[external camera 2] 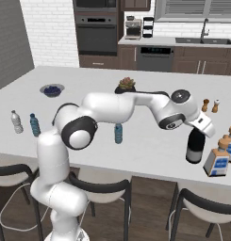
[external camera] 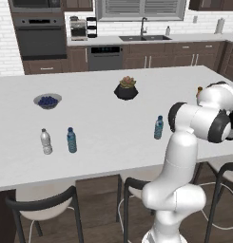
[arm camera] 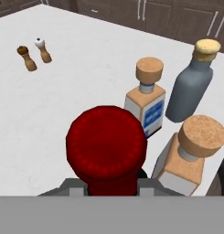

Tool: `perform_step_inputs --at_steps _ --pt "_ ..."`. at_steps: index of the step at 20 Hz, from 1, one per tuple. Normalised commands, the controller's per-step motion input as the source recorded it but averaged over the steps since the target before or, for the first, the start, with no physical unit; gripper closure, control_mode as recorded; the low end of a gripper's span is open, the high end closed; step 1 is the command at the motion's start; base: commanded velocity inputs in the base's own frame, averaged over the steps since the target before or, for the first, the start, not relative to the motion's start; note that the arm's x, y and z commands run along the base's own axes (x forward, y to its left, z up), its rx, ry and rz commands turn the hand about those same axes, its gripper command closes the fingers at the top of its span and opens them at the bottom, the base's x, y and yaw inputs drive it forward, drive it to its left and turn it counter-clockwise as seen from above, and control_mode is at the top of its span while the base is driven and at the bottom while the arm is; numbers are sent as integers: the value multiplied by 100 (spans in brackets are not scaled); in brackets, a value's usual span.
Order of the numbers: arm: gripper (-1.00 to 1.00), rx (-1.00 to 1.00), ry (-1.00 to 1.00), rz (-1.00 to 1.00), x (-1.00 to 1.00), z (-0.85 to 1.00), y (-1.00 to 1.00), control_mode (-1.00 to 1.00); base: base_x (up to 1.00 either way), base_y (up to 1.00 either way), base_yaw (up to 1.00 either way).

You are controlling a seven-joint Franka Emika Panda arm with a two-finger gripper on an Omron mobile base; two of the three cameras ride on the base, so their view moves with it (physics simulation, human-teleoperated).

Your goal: Move the plastic bottles in the middle to the plastics group, and the glass bottles in the middle to the glass group.

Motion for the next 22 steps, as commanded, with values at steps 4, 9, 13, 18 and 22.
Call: perform_step_inputs --at_steps 4,9,13,18,22 --pt "100 0 0 0 2 -4 -1 -100 0 0 0" --pt "100 1 -1 0 0 -30 0 -100 0 0 0" --pt "100 0 -1 0 0 -36 0 -100 0 0 0" --pt "100 0 -1 0 7 -14 -1 -100 0 0 0" --pt "100 0 0 0 47 0 -11 -100 0 0 0"
